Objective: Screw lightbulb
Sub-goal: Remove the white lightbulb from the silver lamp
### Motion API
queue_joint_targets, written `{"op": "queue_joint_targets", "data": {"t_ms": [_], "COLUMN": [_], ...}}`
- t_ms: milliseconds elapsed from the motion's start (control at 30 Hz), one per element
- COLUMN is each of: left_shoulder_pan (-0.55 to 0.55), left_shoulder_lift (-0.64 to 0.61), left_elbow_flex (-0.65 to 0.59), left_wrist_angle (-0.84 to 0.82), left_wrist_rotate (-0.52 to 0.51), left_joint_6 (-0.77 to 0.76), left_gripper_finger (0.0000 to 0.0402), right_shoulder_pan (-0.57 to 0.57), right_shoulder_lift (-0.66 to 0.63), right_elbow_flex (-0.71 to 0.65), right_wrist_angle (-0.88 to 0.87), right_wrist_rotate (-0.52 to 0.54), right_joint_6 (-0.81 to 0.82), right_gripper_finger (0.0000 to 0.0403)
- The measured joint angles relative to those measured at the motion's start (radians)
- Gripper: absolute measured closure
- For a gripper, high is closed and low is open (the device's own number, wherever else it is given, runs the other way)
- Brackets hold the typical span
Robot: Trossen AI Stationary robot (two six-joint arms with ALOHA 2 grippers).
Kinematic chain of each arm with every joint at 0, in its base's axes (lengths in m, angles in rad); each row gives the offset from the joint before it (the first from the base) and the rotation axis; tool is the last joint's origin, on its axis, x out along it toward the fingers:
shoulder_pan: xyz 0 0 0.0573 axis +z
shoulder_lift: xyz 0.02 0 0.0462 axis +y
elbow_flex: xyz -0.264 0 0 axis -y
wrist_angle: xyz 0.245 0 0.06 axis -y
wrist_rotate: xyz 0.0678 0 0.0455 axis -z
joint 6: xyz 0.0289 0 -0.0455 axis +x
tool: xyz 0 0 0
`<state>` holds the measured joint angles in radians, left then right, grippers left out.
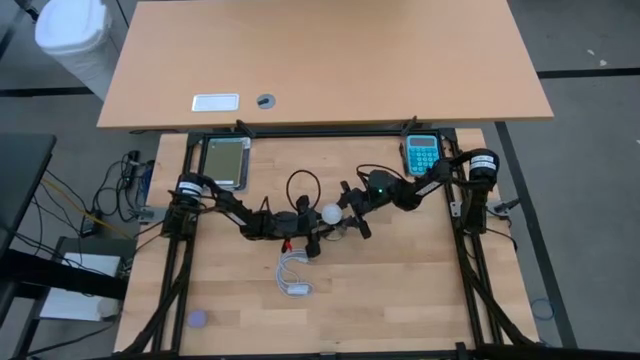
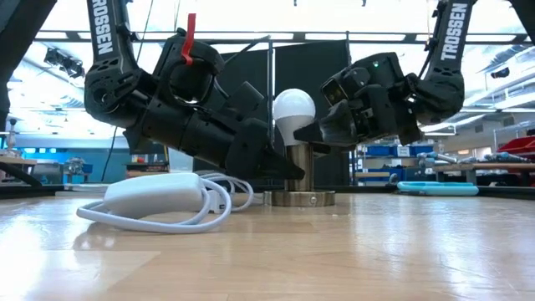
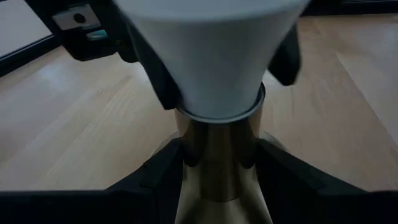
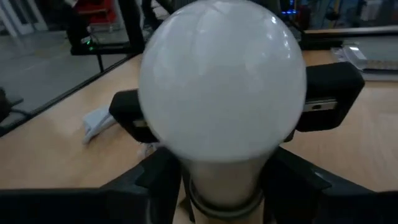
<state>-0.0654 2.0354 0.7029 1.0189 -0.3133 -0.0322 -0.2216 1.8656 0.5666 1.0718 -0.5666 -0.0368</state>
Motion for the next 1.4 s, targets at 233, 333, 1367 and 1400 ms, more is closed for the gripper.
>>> {"op": "queue_joint_targets", "data": {"t_ms": [233, 333, 1367, 1400], "left_shoulder_pan": [0.001, 0.001, 0.000, 0.000], "left_shoulder_lift": [0.000, 0.000, 0.000, 0.000], "left_elbow_flex": [0.001, 0.002, 0.001, 0.001], "left_wrist_angle": [-0.001, -0.001, -0.002, -0.001], "left_wrist_rotate": [-0.002, -0.001, -0.016, -0.016], "left_joint_6": [0.000, 0.001, -0.010, -0.012], "left_gripper_finger": [0.0213, 0.0213, 0.0213, 0.0213], "right_shoulder_pan": [0.017, 0.042, 0.500, 0.500], "right_shoulder_lift": [-0.001, -0.009, -0.144, -0.142], "right_elbow_flex": [0.000, 0.000, -0.120, -0.119], "right_wrist_angle": [0.006, -0.015, -0.002, -0.007], "right_wrist_rotate": [0.037, 0.112, 1.264, 1.272], "right_joint_6": [0.096, 0.088, 0.244, 0.267], "right_gripper_finger": [0.0136, 0.0117, 0.0112, 0.0112]}}
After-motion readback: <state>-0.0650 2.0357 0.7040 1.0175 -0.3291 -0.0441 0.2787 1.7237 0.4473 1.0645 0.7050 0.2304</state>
